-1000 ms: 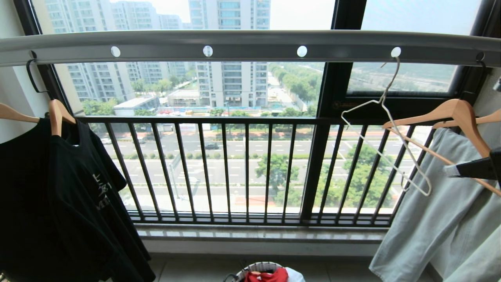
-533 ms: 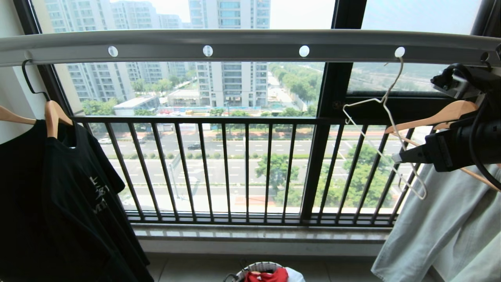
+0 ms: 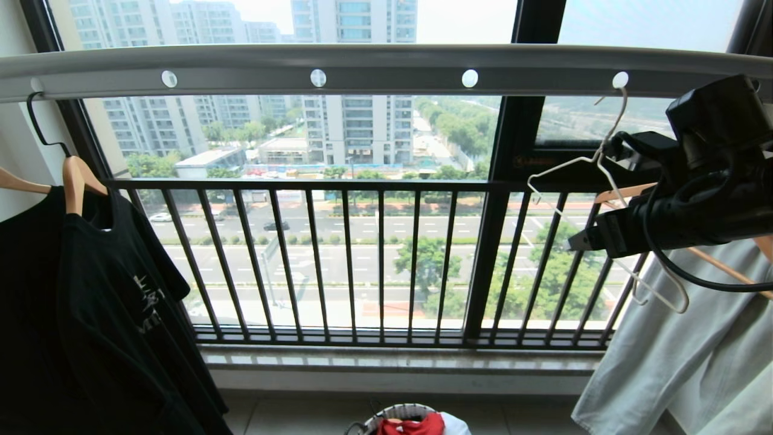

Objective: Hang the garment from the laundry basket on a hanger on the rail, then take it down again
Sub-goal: Pick up the clothes rack on the clothesline

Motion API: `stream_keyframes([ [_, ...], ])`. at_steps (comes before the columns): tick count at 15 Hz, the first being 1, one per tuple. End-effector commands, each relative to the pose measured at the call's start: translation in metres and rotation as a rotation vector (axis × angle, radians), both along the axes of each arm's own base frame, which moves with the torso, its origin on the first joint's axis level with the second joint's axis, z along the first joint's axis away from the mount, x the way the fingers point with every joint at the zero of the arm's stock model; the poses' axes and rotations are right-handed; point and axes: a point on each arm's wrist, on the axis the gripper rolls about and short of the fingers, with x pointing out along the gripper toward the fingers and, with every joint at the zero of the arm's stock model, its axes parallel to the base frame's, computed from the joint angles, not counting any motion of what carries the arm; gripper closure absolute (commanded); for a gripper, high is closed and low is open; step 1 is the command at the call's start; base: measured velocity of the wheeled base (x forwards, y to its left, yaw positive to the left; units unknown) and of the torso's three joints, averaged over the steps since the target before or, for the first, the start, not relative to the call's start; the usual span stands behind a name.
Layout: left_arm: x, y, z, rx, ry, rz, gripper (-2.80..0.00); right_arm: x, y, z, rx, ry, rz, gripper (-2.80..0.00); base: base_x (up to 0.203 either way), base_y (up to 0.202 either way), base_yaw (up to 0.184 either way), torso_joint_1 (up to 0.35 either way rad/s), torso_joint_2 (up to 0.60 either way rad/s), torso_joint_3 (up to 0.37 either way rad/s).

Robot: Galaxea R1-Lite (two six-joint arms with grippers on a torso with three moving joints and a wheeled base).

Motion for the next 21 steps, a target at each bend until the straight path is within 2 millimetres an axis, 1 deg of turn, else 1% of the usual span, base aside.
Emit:
stream_keyframes([
  [1,0.0,0.0,0.0,-0.001,0.0,0.001,0.0,0.008,0.0,-0.009,-0.01,0.032,-0.009,-2.8,0.0,0.0,0.0,0.0,0.0,0.0],
  [6,0.0,0.0,0.0,-0.001,0.0,0.001,0.0,0.02,-0.004,-0.025,-0.02,0.081,-0.028,-2.8,0.0,0.0,0.0,0.0,0.0,0.0],
  [11,0.0,0.0,0.0,-0.001,0.001,0.001,0.0,0.028,-0.011,-0.033,-0.019,0.071,-0.057,-2.8,0.0,0.0,0.0,0.0,0.0,0.0],
  [12,0.0,0.0,0.0,-0.001,0.0,0.001,0.0,0.027,-0.011,-0.032,-0.02,0.07,-0.057,-0.39,0.0,0.0,0.0,0.0,0.0,0.0],
  [13,0.0,0.0,0.0,-0.001,0.0,0.001,0.0,0.027,-0.012,-0.032,-0.02,0.07,-0.058,0.0,0.0,0.0,0.0,0.0,0.0,0.0],
  [21,0.0,0.0,0.0,-0.001,0.001,0.001,0.0,0.025,-0.013,-0.03,-0.017,0.063,-0.061,0.0,0.0,0.0,0.0,0.0,0.0,0.0],
])
